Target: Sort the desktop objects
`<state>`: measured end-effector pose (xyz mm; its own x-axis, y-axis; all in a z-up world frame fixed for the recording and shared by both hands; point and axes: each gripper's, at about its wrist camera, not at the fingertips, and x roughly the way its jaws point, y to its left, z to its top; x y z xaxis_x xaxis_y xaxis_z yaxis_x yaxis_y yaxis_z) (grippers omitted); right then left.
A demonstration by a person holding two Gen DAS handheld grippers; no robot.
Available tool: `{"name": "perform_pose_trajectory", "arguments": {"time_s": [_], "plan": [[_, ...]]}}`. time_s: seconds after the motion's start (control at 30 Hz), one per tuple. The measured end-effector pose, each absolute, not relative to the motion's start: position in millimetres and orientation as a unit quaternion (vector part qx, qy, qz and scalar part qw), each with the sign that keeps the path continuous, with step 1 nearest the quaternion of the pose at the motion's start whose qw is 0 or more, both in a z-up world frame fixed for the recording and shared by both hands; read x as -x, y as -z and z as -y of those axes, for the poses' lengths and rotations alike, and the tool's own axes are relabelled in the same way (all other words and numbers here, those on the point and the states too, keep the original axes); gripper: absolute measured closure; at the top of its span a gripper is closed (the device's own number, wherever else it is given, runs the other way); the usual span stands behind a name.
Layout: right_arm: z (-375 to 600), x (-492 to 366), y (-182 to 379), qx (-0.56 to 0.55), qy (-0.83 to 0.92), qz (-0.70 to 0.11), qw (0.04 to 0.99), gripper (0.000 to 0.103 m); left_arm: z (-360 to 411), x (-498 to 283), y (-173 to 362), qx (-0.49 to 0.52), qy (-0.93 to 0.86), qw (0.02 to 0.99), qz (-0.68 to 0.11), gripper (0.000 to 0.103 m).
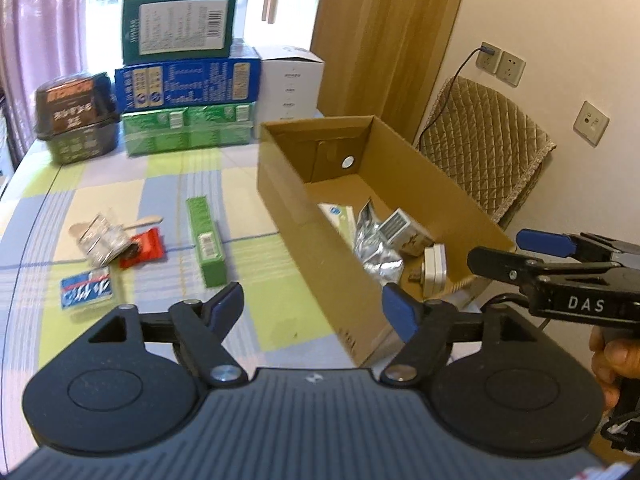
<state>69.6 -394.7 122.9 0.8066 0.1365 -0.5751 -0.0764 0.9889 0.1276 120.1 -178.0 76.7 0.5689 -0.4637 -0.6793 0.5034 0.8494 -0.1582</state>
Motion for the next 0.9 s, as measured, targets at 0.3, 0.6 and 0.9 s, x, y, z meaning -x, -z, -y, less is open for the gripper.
{"name": "perform_pose_trajectory", "arguments": {"time_s": [0.3,0.6,0.9], "plan": [[356,-46,-111,-0.062,-0.075,-0.324,0.941,0.002,123,-91,-70,-0.014,0.239,0.894,-0.378,0.02],[319,-23,-102,-0.068,-0.107,-0.332,0.935,0.002,71,-66,-63,-0.015,0.194,0.908,-0.372,0.002],[289,-18,-88,-0.054,-0.135,-0.345,0.927,0.002,24,-63,-54,-0.018,0.144,0.915,-0.377,0.002]]}}
